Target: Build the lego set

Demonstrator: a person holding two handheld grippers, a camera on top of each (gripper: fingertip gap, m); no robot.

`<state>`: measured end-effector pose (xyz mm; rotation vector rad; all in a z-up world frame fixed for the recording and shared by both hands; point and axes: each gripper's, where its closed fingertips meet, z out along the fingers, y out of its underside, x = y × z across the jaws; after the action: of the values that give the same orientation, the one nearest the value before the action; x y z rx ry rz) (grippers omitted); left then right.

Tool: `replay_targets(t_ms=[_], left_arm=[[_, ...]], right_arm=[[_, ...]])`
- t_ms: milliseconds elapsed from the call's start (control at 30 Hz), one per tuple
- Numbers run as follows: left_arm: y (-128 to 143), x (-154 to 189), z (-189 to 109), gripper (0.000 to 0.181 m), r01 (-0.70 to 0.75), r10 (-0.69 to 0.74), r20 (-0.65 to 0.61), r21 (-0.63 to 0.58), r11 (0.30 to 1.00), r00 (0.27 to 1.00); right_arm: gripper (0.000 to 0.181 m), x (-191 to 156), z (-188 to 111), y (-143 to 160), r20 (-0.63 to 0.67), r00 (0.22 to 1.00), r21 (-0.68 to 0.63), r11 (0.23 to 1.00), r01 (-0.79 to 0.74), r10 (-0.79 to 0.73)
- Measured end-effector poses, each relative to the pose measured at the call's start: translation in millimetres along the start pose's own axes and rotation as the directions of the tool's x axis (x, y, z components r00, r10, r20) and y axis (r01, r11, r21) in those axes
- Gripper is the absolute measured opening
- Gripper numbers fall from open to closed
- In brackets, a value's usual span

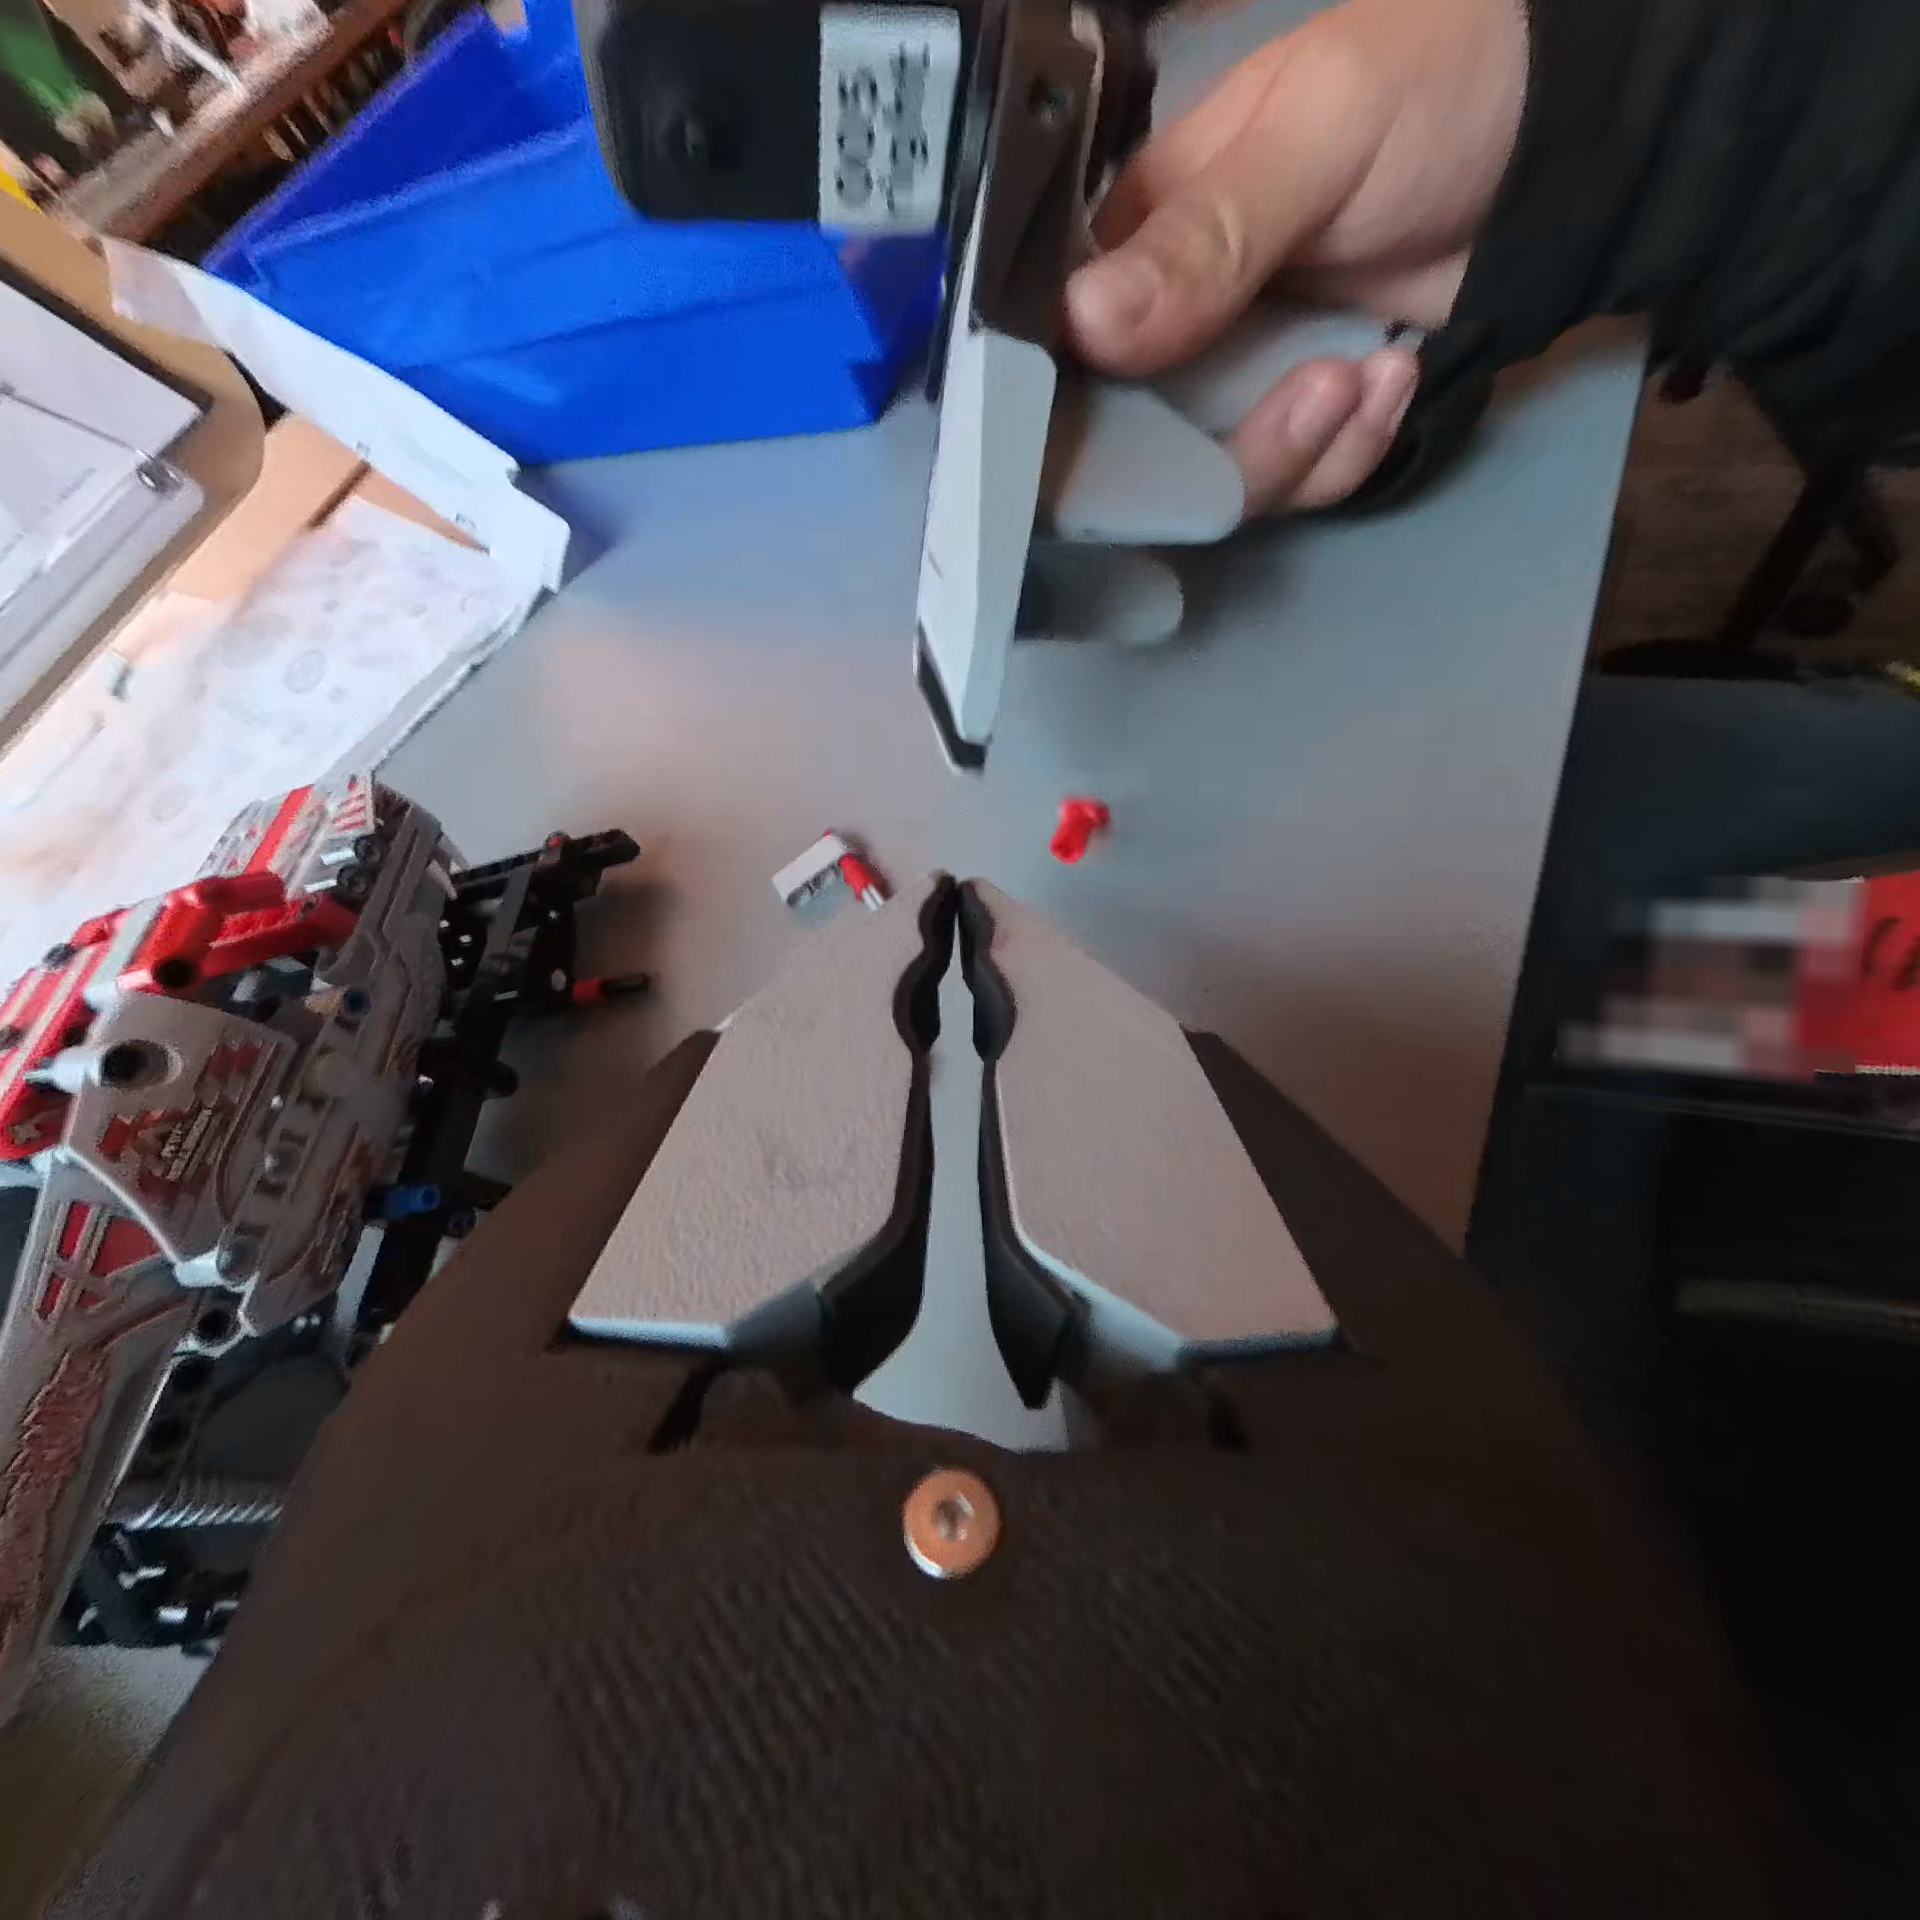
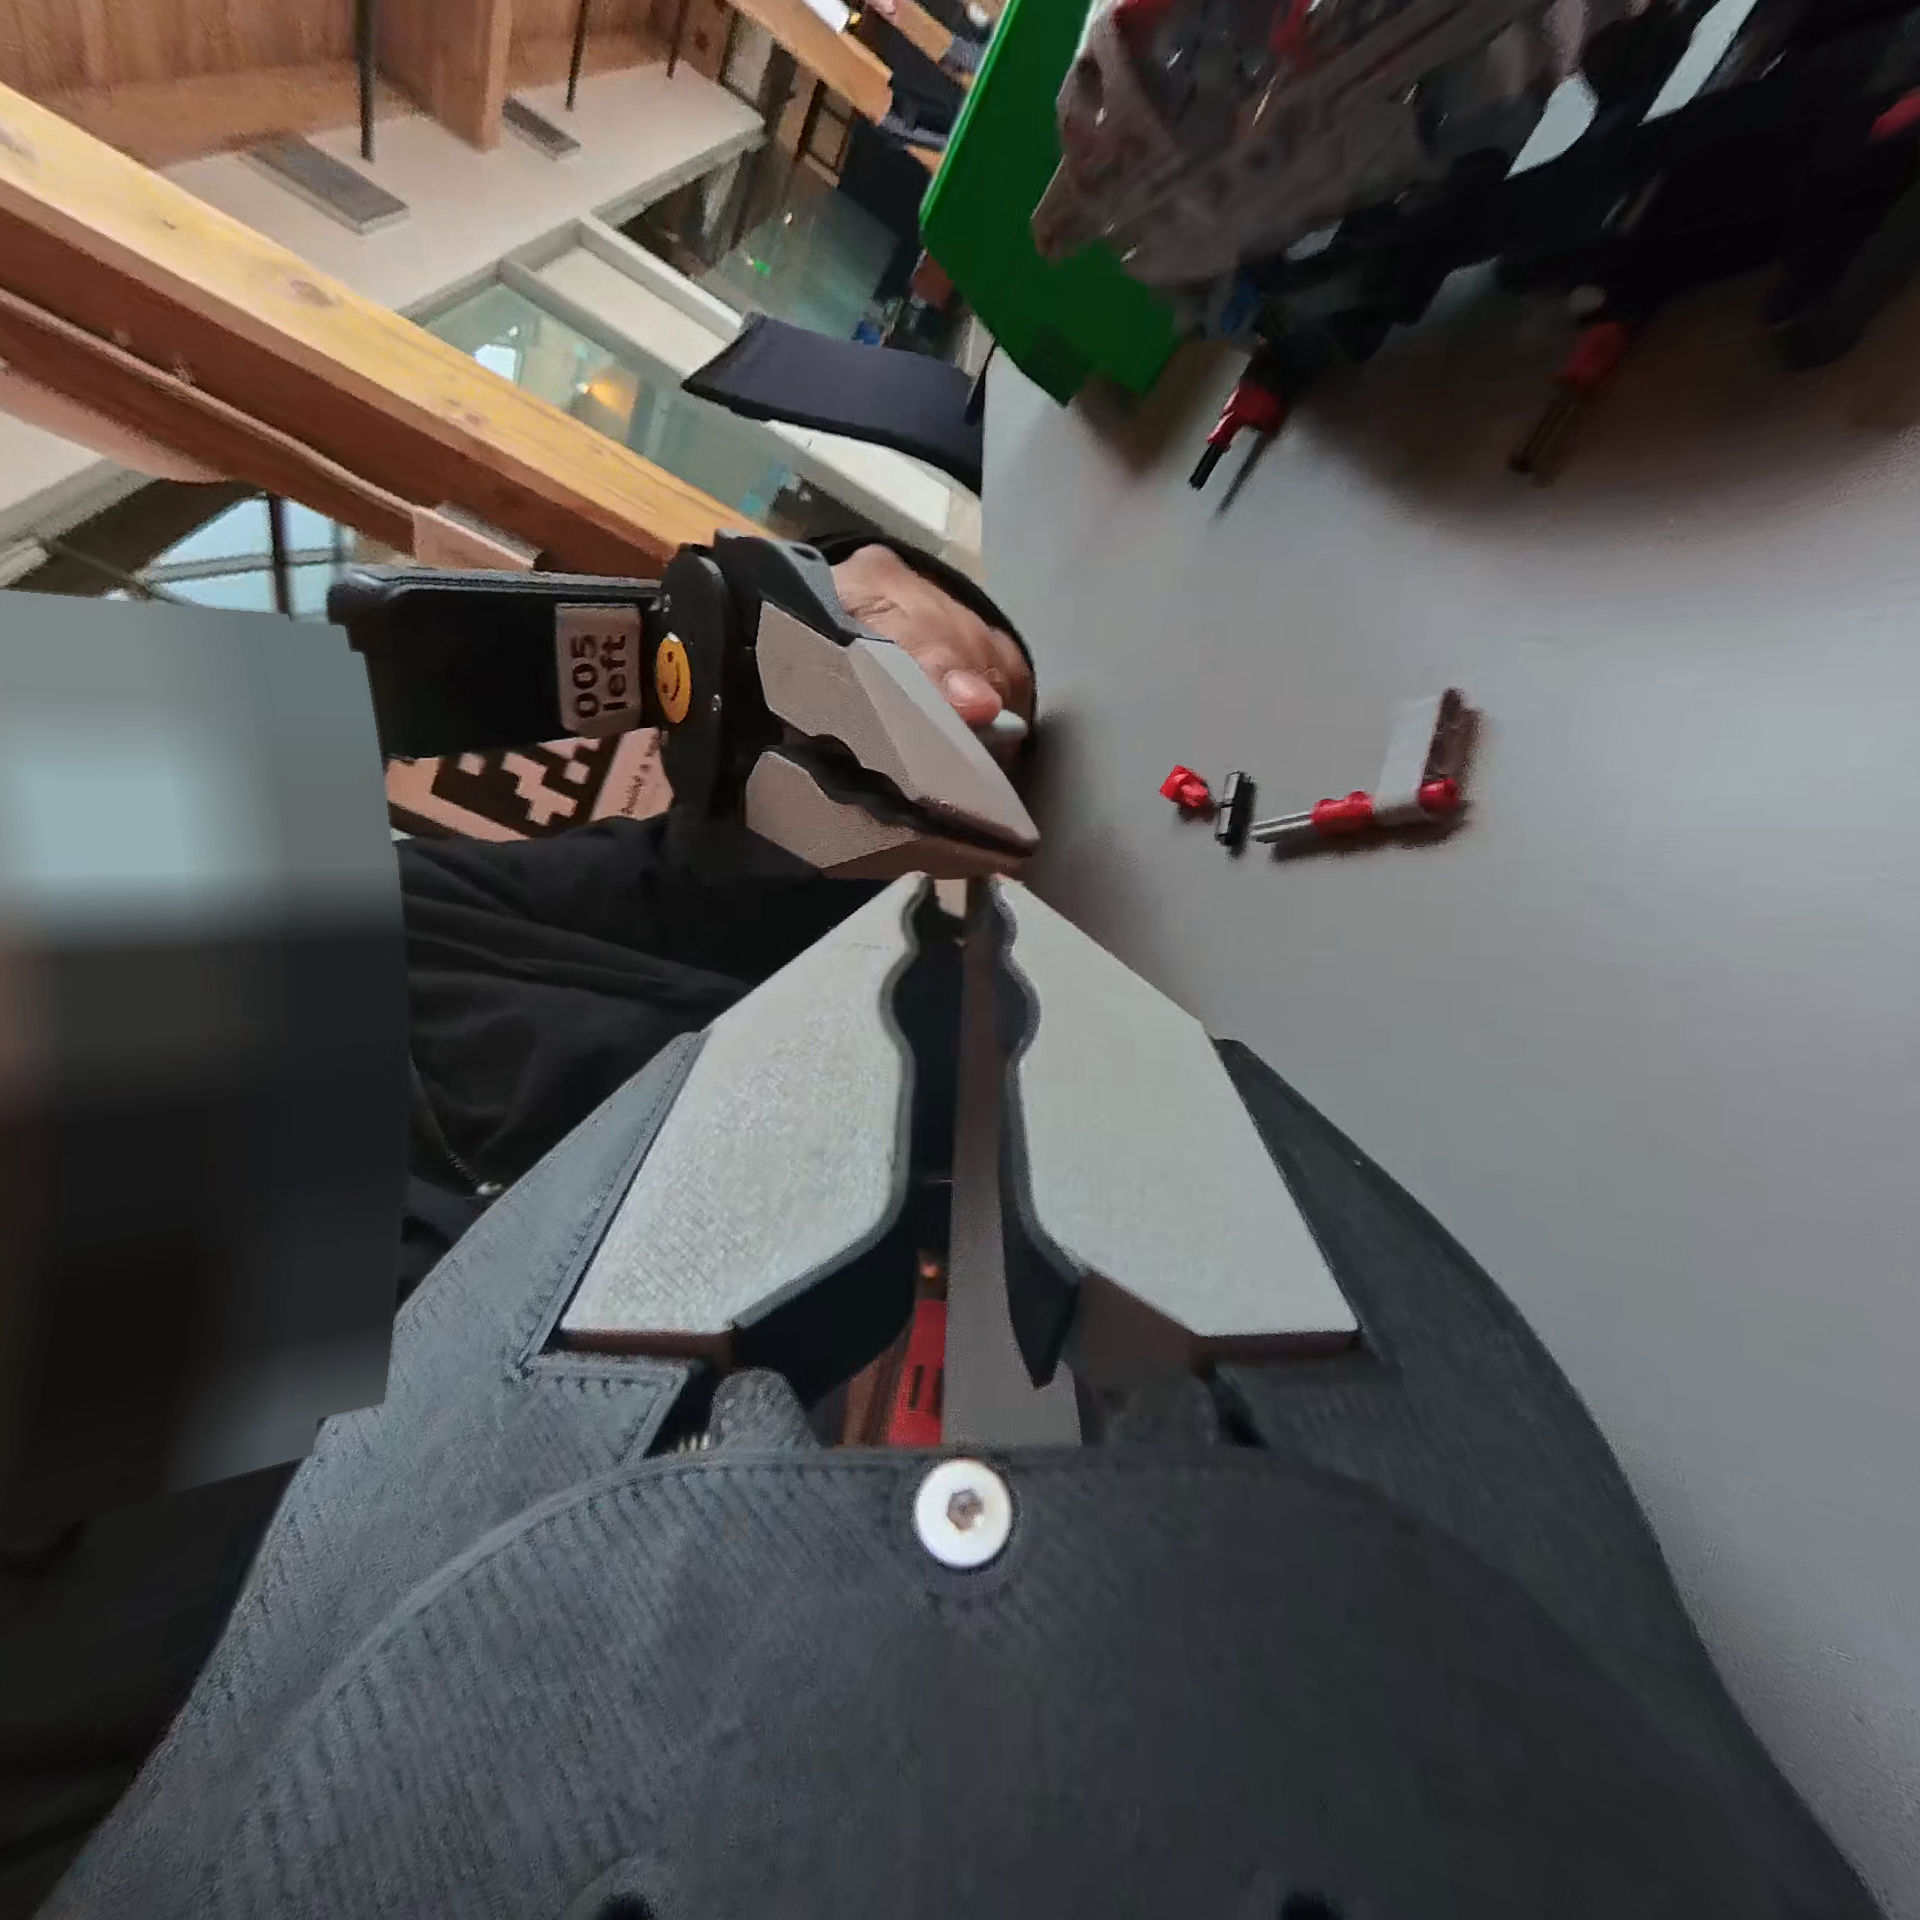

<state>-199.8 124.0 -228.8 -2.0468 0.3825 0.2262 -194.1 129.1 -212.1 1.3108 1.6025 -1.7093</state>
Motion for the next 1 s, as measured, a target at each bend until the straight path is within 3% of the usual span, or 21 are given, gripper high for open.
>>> replay_targets(t_ms=[133,333,500,667,800,1000], left_arm=[[19.4,-1.6,6.6,0.000,-0.049,0.053,0.035,-0.130,0.990,0.998],[27.7,3.5,9.2,0.004,-0.106,0.112,0.023,-0.183,0.977,0.993],[26.9,-0.5,7.2,0.006,-0.049,0.053,0.017,-0.170,0.984,0.998],[28.6,1.7,8.3,0.007,-0.070,0.074,0.013,-0.182,0.981,0.997],[29.6,2.0,8.9,0.008,-0.078,0.083,0.015,-0.189,0.979,0.996],[28.0,0.5,7.8,0.008,-0.054,0.057,0.012,-0.175,0.983,0.998]], right_arm=[[0.007,21.5,-9.0,-6.8,-0.195,0.977,0.009,0.996,0.094,-0.091],[0.019,8.3,-22.3,-6.4,-0.270,0.917,-0.087,0.956,0.278,-0.292],[0.027,35.0,-32.0,8.4,-0.425,0.790,-0.284,0.894,0.347,-0.442],[0.030,48.2,-19.7,12.7,-0.472,0.632,-0.431,0.787,0.442,-0.614],[0.026,58.6,-16.3,7.1,-0.540,0.560,-0.452,0.778,0.437,-0.629],[0.030,61.4,-19.6,2.7,-0.568,0.539,-0.444,0.783,0.435,-0.622]])
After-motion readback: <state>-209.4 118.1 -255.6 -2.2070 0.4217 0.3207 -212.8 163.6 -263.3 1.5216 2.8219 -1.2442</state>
